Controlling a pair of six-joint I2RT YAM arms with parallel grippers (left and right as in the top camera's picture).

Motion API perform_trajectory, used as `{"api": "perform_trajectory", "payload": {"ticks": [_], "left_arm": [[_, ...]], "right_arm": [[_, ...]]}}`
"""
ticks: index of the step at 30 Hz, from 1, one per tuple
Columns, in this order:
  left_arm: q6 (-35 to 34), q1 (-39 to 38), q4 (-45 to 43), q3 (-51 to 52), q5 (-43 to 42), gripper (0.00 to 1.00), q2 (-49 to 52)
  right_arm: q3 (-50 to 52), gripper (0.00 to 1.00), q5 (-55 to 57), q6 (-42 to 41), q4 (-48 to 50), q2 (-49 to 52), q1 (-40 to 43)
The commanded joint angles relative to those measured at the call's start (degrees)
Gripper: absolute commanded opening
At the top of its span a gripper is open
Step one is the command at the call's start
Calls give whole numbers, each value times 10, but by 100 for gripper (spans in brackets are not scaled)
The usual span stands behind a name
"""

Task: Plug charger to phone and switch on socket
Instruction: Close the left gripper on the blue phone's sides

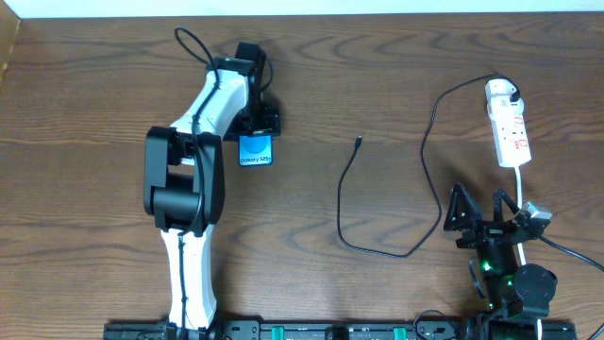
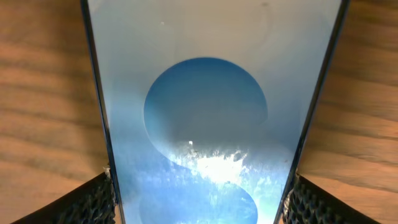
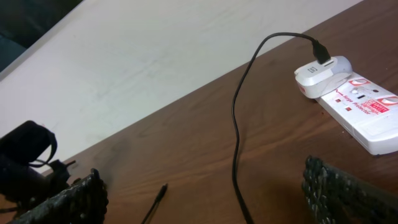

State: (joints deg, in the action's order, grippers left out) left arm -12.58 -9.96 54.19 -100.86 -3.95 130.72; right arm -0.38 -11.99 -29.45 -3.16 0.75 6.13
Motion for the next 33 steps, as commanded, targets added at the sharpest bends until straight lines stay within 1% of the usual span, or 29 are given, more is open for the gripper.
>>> {"api": "perform_trajectory", "payload": {"ticks": [1,3,10,12,15,21,28,33], "left_arm": [[-40,19,26,21,22,81,21],[-33,18,27,21,19,82,21],[39,12,14,21,16,82,21],[45,12,9,21,17,82,21],[37,13,1,21,16,82,21],[-24,12,-12,21,16,83,21],[-28,12,-12,23,16,83,21],[-43,12,-12,23,16,83,21]], "right_arm": [[1,99,-3,8,-2,-1,-2],[1,99,-3,8,-2,-1,-2],[1,99,-3,8,-2,-1,-2],[1,99,-3,8,-2,-1,-2],[1,99,-3,8,-2,-1,-2],[1,99,-3,8,-2,-1,-2],[1,99,-3,8,-2,-1,-2],[1,99,-3,8,-2,-1,-2]]}}
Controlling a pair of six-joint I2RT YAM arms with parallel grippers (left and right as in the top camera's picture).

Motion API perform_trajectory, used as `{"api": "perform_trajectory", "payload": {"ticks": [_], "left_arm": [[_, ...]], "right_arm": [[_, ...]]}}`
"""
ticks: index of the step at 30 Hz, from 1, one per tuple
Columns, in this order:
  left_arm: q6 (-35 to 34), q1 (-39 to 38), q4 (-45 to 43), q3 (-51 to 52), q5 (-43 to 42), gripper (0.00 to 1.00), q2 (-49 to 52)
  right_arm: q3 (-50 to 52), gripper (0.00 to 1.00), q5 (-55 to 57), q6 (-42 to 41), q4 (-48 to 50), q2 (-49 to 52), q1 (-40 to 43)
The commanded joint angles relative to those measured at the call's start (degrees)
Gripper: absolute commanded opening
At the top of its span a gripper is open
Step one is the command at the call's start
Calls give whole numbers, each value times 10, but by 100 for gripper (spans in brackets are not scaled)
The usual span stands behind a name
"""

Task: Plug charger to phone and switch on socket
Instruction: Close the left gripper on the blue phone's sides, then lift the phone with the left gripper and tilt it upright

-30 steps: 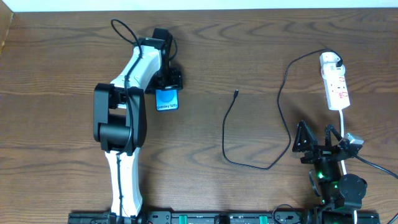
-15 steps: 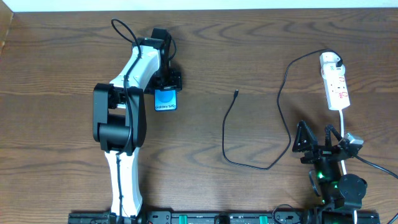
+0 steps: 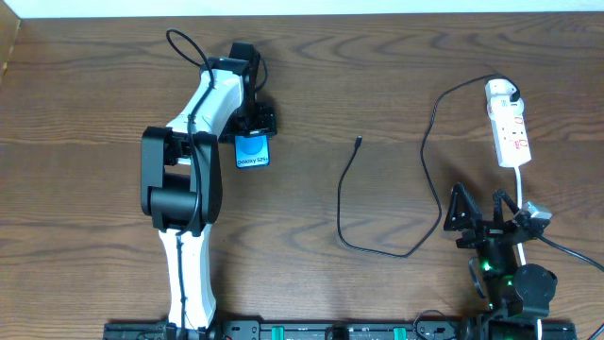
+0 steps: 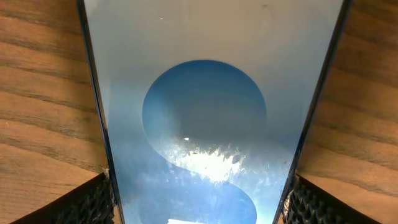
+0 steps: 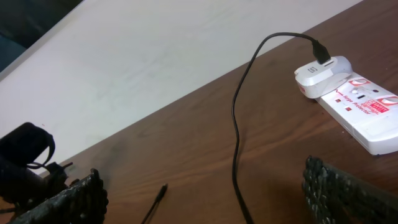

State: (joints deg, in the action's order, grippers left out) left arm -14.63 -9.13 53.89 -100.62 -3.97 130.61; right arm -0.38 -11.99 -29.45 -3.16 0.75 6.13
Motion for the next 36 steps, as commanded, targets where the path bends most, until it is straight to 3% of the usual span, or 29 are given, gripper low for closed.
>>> {"api": "perform_trajectory", "payload": {"ticks": [1,7,15,36], "left_arm": [[-22,4,-9,21,17,83,22],[-26,4,-9,21,17,83,22],[-97,4,-8,21,17,83,22],[-96,4,-37,21,49,83,22]], "right_arm": [[1,99,-3,8,-2,-1,-2],[1,99,-3,8,-2,-1,-2],[1,99,-3,8,-2,-1,-2],[1,99,-3,8,-2,-1,-2]]}}
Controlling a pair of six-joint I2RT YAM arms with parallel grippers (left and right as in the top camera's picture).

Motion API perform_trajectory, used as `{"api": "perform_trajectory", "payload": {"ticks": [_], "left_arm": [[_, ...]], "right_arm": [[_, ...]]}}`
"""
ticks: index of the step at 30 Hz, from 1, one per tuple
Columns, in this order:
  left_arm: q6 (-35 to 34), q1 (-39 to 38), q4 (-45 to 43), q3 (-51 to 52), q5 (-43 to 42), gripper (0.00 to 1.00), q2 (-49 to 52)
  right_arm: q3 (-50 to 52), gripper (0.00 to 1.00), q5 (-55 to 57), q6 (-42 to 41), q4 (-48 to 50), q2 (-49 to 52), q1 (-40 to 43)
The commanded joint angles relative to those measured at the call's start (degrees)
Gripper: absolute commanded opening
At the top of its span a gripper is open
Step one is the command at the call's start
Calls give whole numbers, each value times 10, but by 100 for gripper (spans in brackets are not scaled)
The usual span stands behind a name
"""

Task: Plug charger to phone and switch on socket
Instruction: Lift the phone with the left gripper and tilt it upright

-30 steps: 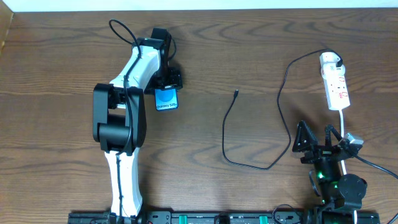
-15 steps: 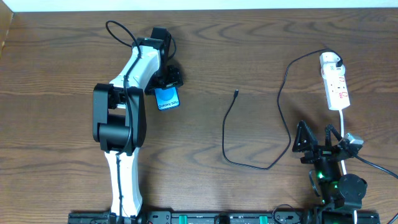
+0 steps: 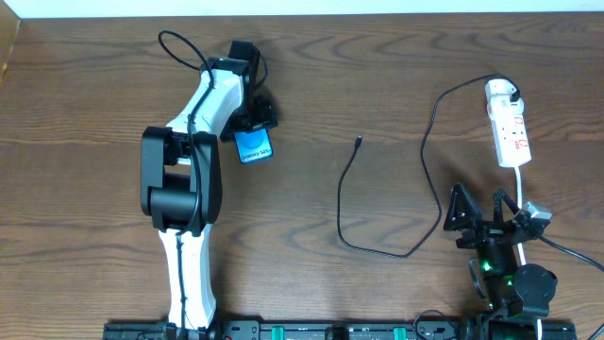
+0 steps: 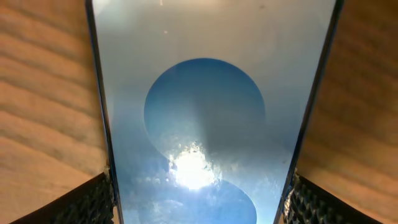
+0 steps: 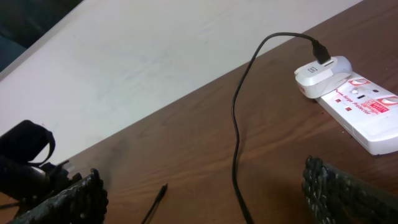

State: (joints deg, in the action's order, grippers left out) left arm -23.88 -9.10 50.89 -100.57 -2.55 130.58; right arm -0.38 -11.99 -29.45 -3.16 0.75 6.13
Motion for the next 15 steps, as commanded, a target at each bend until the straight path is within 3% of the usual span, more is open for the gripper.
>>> {"api": "perform_trajectory", "payload": {"ticks": [1,15], "left_arm": [[-3,4,-6,20,35,83,22],[39,4,13,26,35,75,19]], "right_arm": [[1,99,-3,8,-2,-1,-2],[1,99,-3,8,-2,-1,-2]]}}
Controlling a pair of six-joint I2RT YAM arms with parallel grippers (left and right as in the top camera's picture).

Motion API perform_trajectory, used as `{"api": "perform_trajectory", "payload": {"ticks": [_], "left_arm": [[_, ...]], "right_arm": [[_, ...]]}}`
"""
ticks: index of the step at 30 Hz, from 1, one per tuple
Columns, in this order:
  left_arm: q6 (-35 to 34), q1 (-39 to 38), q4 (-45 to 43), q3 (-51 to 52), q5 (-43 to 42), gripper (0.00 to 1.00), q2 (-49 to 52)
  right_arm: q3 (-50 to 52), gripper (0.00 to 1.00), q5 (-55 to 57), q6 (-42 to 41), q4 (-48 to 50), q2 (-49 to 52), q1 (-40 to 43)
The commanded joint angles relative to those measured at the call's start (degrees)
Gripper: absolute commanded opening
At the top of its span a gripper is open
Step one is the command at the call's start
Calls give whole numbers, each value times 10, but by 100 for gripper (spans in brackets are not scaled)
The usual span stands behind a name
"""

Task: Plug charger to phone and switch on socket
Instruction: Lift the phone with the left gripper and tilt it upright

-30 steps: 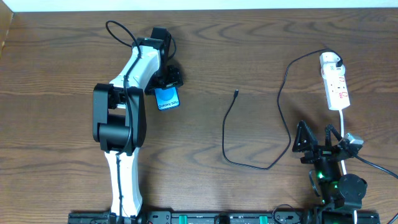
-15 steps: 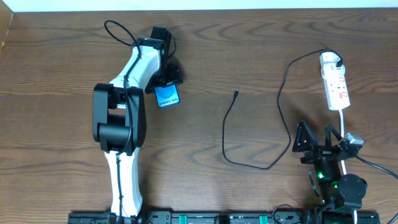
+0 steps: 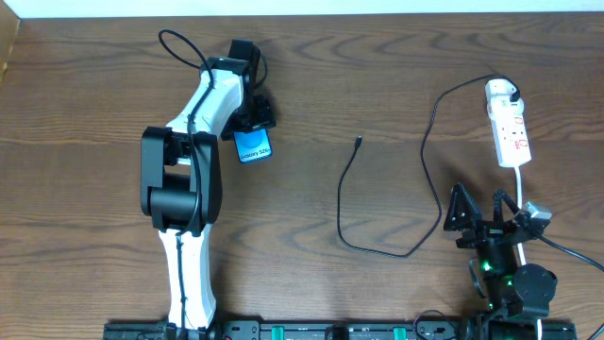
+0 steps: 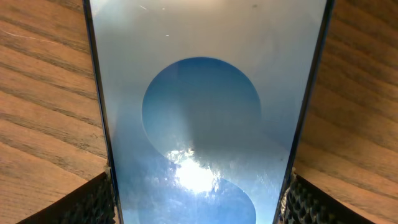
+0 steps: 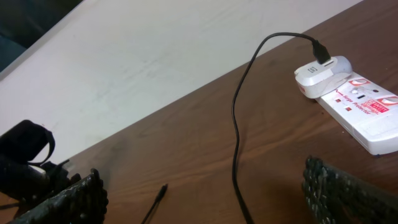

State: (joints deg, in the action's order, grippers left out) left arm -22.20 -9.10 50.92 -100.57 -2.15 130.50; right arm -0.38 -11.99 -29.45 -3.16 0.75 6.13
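Observation:
The phone (image 3: 252, 146), blue and white on its screen, is held at the upper left of the table by my left gripper (image 3: 247, 121), shut on its two long sides. In the left wrist view the phone (image 4: 202, 112) fills the frame between the black pads (image 4: 93, 202). The black charger cable (image 3: 351, 203) lies mid-table with its free plug (image 3: 359, 143) pointing up. Its other end sits in a white adapter (image 5: 320, 75) in the white socket strip (image 3: 508, 135). My right gripper (image 3: 486, 222) rests open at the lower right, far from both.
The table's far edge meets a white wall (image 5: 155, 56). The cable (image 5: 236, 130) loops between the strip and the middle of the table. My left arm (image 3: 184, 189) stretches up the left side.
The phone in my left gripper sits a touch further right and lower in the overhead view. The right arm, the cable and the strip are unchanged.
My left gripper was shut on the phone at the upper left, the phone pointing straight down the table. Then it sat slightly further left. By now the phone is turned a little clockwise. The right gripper stayed open and still throughout.

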Motion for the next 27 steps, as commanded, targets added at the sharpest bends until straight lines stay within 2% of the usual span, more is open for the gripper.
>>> {"api": "perform_trajectory", "payload": {"ticks": [1,15,27], "left_arm": [[23,5,15,24,31,75,17],[22,5,52,22,25,75,-108],[22,5,82,22,-115,75,-134]], "right_arm": [[1,99,-3,8,-2,-1,-2],[1,99,-3,8,-2,-1,-2],[1,99,-3,8,-2,-1,-2]]}}
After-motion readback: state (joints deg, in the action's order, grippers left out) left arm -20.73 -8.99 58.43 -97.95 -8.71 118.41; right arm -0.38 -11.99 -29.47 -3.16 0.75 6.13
